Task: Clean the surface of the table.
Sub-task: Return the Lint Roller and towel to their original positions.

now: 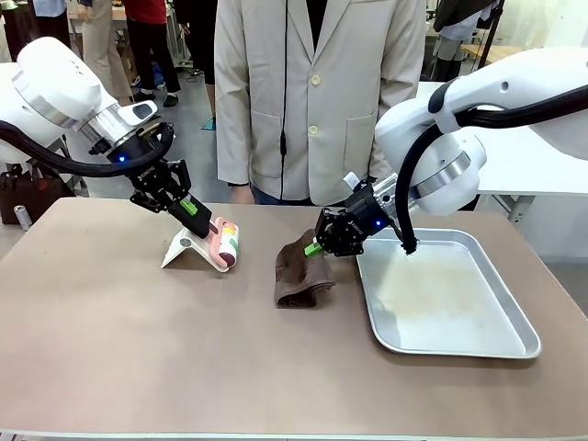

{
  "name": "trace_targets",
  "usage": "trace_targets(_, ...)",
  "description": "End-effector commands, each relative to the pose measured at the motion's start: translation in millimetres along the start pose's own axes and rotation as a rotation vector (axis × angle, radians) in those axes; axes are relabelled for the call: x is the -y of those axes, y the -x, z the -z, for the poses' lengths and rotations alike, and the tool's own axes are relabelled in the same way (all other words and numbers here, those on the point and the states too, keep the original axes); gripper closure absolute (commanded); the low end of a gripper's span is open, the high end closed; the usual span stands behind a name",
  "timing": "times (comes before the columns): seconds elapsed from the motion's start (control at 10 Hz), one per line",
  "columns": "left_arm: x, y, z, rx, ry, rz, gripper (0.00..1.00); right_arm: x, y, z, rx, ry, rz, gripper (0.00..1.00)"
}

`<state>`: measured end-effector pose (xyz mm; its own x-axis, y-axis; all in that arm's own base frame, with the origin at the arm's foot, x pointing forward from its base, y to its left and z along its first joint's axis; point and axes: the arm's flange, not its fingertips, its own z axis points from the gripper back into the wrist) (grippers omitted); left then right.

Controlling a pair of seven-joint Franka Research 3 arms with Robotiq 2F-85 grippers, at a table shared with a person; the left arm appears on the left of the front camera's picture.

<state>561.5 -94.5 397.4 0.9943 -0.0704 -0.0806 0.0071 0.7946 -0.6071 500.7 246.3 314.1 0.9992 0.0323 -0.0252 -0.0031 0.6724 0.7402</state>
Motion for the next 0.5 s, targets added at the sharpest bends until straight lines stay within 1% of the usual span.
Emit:
trace_targets(0.0,-5.5,4.1,5.9,-0.004,0.01,-0.004,0.78,-2.7,2.2,-0.2,-0.016,0.01,0.015,0.93)
trace_targets(0.4,-9.6,-1.0,5.4,-0.008,0.036,-0.011,0.78,-1.5,2.5,0.4,-0.017,0.003,0.012,0.93)
